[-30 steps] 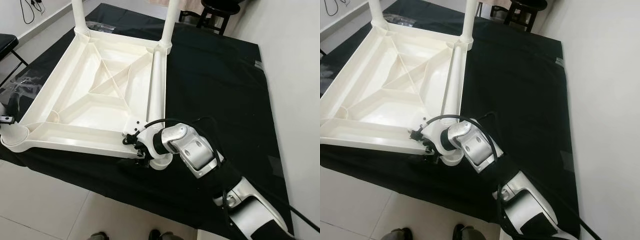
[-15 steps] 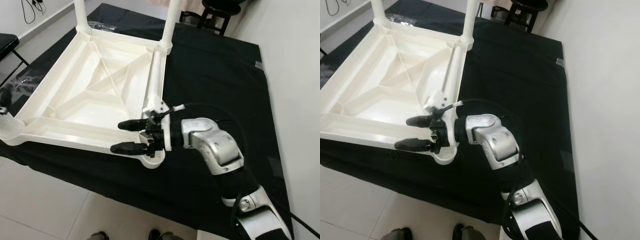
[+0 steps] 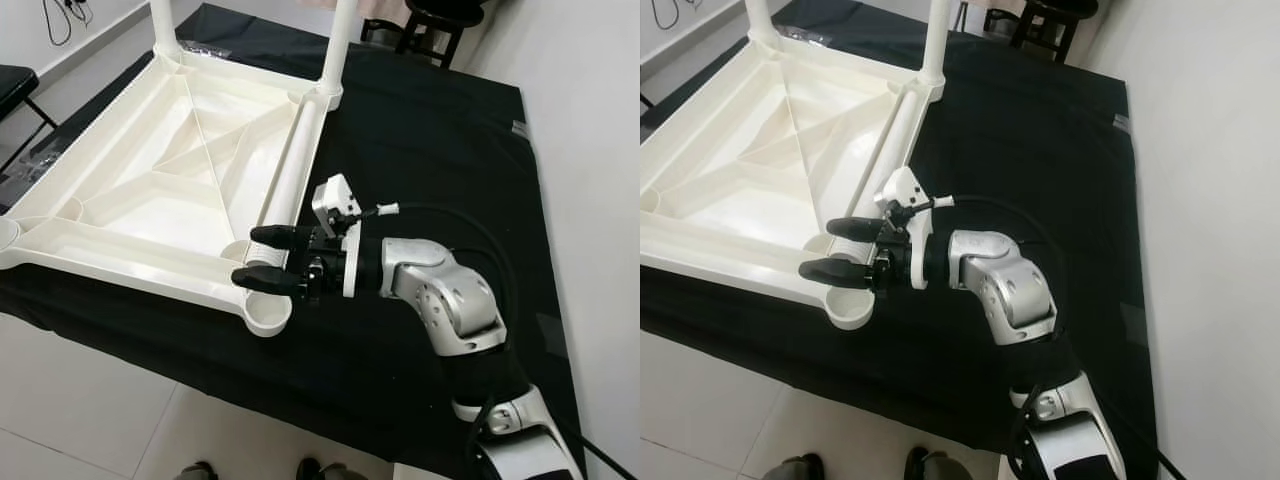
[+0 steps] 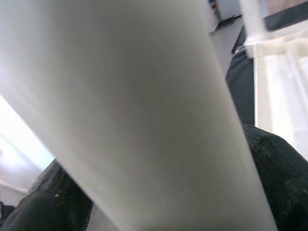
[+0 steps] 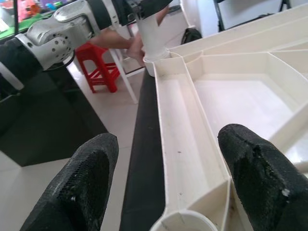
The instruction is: Building children table
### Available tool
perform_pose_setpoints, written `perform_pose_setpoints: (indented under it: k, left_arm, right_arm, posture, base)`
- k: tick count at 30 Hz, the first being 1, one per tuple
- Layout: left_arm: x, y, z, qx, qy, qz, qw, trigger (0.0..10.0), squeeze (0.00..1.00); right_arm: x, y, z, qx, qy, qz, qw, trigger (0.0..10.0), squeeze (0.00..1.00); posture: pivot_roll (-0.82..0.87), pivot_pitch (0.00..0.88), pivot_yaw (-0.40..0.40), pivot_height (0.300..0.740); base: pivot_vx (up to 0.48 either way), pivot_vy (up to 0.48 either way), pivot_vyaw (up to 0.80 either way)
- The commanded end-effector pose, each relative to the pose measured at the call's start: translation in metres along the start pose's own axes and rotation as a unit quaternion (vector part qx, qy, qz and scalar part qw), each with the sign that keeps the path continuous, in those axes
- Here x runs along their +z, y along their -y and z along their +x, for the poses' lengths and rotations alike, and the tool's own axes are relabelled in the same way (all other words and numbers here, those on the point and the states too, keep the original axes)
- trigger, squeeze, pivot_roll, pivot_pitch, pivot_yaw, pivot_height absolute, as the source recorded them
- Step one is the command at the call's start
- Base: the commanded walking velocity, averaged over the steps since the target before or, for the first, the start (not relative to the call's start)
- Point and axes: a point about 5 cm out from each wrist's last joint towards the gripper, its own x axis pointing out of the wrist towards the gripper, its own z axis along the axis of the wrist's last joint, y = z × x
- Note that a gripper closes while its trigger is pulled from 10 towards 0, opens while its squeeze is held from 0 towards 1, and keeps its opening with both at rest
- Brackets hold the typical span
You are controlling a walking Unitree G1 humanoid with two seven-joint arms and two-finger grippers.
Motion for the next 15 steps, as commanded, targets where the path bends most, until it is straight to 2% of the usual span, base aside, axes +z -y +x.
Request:
perform_pose_setpoints:
  k: [1,4,5,6,8,10,13,15]
  left_arm:
    - [-0.005,-0.005,-0.001,0.018,-0.008,0.012,1.000,10.0,0.00]
    - [-0.007,-0.005,0.002,0.037,-0.010,0.017,0.999,10.0,0.00]
    - [-0.002,-0.003,0.004,0.061,0.011,0.008,0.998,10.0,0.00]
    - [-0.002,-0.003,0.004,0.061,0.011,0.008,0.998,10.0,0.00]
    - [0.008,0.008,0.004,0.049,0.040,-0.034,0.997,10.0,0.00]
    - [0.017,0.021,0.003,0.013,0.068,-0.064,0.996,10.0,0.00]
    - [0.029,0.027,-0.004,0.009,0.101,-0.065,0.993,10.0,0.00]
    - [0.035,0.025,-0.011,0.024,0.116,-0.067,0.991,10.0,0.00]
  right_arm:
    - [0.001,-0.002,-0.002,-0.003,0.011,-0.002,1.000,10.0,0.00]
    - [0.001,-0.001,-0.002,-0.013,0.015,-0.004,1.000,10.0,0.00]
    - [0.001,0.001,-0.002,-0.034,0.032,-0.009,0.999,10.0,0.00]
    - [0.001,0.001,-0.002,-0.034,0.032,-0.009,0.999,10.0,0.00]
    - [0.002,0.002,-0.003,-0.052,0.052,-0.012,0.997,10.0,0.00]
    - [0.002,0.002,-0.003,-0.056,0.062,-0.016,0.996,10.0,0.00]
    - [0.000,-0.001,-0.005,-0.056,0.070,-0.022,0.996,10.0,0.00]
    - [-0.002,-0.003,-0.006,-0.060,0.074,-0.026,0.995,10.0,0.00]
  posture:
    - [0.09,0.240,-0.156,0.740]
    - [0.09,0.240,-0.155,0.740]
    - [0.09,0.241,-0.149,0.740]
    - [0.09,0.241,-0.149,0.740]
    - [0.09,0.242,-0.146,0.740]
    - [0.09,0.243,-0.144,0.740]
    - [0.09,0.243,-0.140,0.740]
    - [0.10,0.243,-0.134,0.740]
  base:
    - [0.000,0.000,0.00]
    - [0.000,0.000,0.00]
    - [0.000,0.000,0.00]
    - [0.000,0.000,0.00]
    - [0.000,0.000,0.00]
    - [0.000,0.000,0.00]
    - [0.000,0.000,0.00]
    - [0.000,0.000,0.00]
